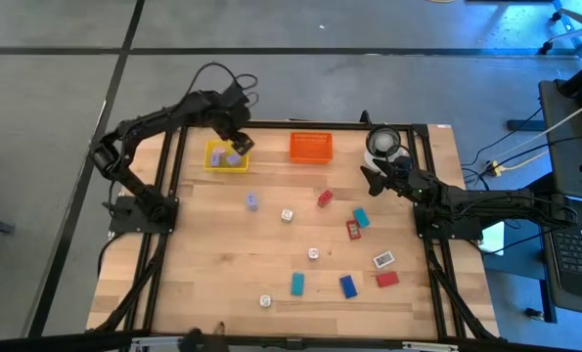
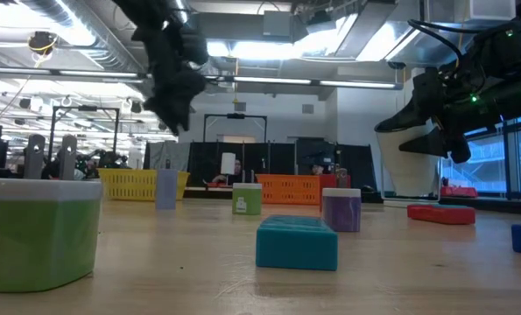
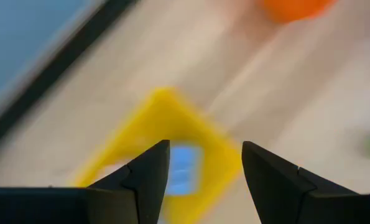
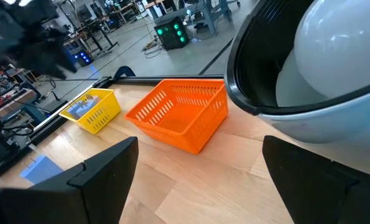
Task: Pick & Place Office items
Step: Put the light blue changer adapter into the yellow bin
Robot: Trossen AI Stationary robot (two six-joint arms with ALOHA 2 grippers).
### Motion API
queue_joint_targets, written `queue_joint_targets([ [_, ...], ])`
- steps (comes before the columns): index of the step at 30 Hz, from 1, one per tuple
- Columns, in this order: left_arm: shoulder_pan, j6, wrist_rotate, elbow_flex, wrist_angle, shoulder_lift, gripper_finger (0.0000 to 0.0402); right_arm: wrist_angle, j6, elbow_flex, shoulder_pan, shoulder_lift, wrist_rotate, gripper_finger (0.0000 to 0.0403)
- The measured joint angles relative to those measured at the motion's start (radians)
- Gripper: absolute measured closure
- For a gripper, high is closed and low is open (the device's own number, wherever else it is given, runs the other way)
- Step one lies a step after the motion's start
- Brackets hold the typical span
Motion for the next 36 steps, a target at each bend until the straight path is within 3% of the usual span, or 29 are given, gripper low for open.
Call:
queue_joint_targets([
  [3,-0.089,-0.122,0.048,0.000,0.046,0.000,0.0205,0.000,0.000,0.000,0.000,0.000,-0.002,0.0056],
  [9,-0.266,-0.434,0.004,0.000,0.068,0.000,0.0206,0.000,0.000,0.000,0.000,0.000,-0.001,0.0056],
  [19,-0.505,-0.919,-0.399,0.000,0.062,0.000,0.0206,0.000,-0.001,0.000,0.000,0.000,-0.001,0.0056],
  [29,-0.658,-0.975,-0.585,0.000,0.087,0.000,0.0206,0.000,-0.001,0.000,0.000,0.000,-0.001,0.0056],
  [33,-0.678,-1.100,-0.585,0.000,-0.019,-0.013,0.0203,0.000,-0.001,0.000,0.000,0.000,0.002,0.0056],
  [36,-0.678,-1.250,-0.501,0.000,-0.093,-0.007,0.0200,0.000,-0.001,0.000,0.000,0.000,0.002,0.0056],
])
